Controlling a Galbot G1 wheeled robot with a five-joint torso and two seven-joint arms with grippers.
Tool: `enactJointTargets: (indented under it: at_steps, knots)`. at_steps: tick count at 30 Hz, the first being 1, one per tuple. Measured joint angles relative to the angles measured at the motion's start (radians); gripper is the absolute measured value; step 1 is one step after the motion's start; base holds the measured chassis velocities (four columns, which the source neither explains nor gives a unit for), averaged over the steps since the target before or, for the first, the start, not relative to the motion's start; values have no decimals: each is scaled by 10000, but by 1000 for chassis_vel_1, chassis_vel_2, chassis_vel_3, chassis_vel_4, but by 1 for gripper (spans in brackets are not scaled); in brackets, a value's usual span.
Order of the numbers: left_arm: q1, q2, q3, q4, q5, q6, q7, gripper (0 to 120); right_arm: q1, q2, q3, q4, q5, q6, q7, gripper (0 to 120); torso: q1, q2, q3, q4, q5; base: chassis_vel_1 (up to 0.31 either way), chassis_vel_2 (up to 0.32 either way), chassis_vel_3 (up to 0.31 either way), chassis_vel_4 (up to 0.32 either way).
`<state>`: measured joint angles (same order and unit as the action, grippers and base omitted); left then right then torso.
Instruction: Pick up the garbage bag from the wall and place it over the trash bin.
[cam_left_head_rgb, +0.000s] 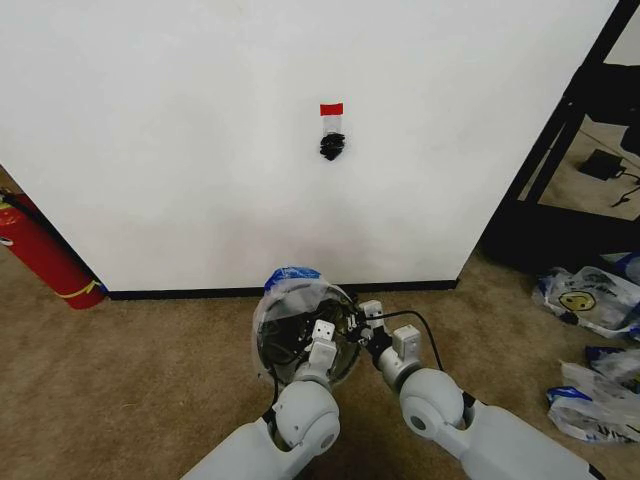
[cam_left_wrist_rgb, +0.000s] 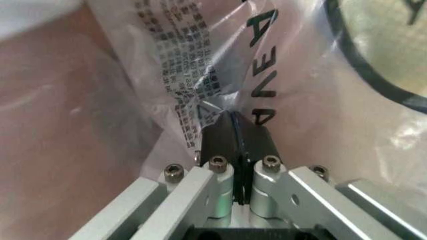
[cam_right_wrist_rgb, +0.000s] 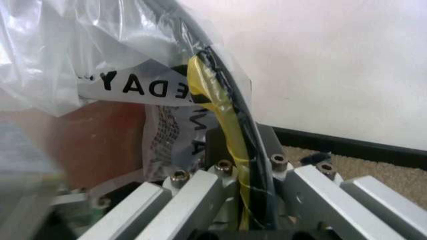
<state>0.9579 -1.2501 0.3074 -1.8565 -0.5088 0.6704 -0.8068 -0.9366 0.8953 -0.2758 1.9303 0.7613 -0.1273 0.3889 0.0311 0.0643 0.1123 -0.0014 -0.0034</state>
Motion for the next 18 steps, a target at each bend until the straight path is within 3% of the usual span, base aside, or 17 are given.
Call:
enactJointTargets:
  at_steps: [9,18]
  knots:
    - [-405,-51,-39,497,-408,17,-187,0,-311,-86,122,211,-94,81,-186,0,0,0,0,-1,0,0,0,0,0]
    - [-655,362,-494,672,-768,16,-250,0,-649,-370,520,400,-234,83,-290,0,0,0,0,0,-1,0,0,0,0]
